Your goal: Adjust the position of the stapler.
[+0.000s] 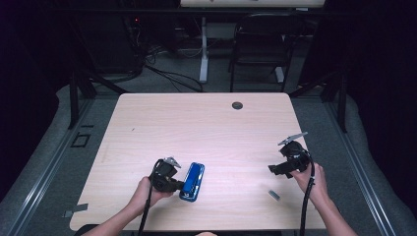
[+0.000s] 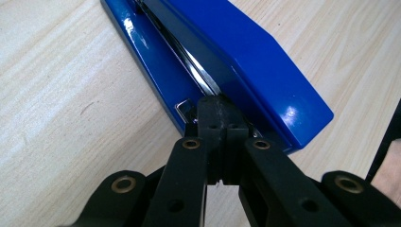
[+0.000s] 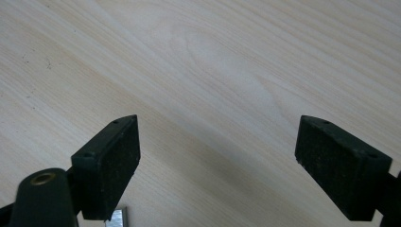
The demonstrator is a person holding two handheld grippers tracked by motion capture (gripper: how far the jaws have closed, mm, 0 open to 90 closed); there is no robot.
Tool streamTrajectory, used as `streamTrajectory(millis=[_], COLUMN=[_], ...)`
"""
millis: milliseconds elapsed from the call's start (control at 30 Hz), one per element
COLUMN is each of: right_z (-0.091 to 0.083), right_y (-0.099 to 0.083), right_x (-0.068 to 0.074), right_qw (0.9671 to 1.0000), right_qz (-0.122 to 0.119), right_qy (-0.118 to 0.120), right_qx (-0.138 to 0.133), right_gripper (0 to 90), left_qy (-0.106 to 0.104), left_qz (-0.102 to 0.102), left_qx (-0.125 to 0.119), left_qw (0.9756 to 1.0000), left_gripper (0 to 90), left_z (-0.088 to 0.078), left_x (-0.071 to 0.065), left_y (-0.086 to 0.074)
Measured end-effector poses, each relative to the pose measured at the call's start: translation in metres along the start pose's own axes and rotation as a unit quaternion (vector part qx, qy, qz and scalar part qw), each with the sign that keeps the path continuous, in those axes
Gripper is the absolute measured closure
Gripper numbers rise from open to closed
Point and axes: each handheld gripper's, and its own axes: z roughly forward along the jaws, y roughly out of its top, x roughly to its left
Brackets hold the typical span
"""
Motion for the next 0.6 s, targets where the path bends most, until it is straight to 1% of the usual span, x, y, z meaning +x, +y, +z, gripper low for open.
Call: streamTrajectory(millis=[100,367,433,467,533,600], right_z=[0.000,-0.001,0.000,0.000,0.000,0.000], right_y=[0.000,0.000,0.000,0.000,0.001,0.001], right_x=[0.001,0.000,0.000,0.000,0.000,0.001], right_qw=[1.0000,1.0000,1.0000,1.0000,1.0000,1.0000], right_qz=[0.001,0.000,0.002,0.001,0.001,-0.001], right_qy=[0.004,0.002,0.004,0.003,0.005,0.005], right_qx=[-0.004,-0.002,-0.002,0.000,-0.002,-0.001], right_gripper=[14.6,14.5,14.4,14.4,14.4,14.4], left_qy=[-0.001,-0.003,-0.010,-0.007,-0.010,-0.008], left_qz=[-0.002,0.001,-0.005,-0.002,-0.003,0.001], left_qx=[-0.004,-0.009,-0.012,-0.012,-0.015,-0.016], left_qw=[1.0000,1.0000,0.9999,0.9999,0.9998,0.9998], left_gripper=[90.0,90.0,90.0,90.0,90.0,90.0], left_z=[0.001,0.004,0.006,0.006,0.007,0.008], left_x=[-0.001,-0.006,-0.007,-0.007,-0.009,-0.011], left_y=[0.000,0.002,0.002,0.003,0.003,0.004])
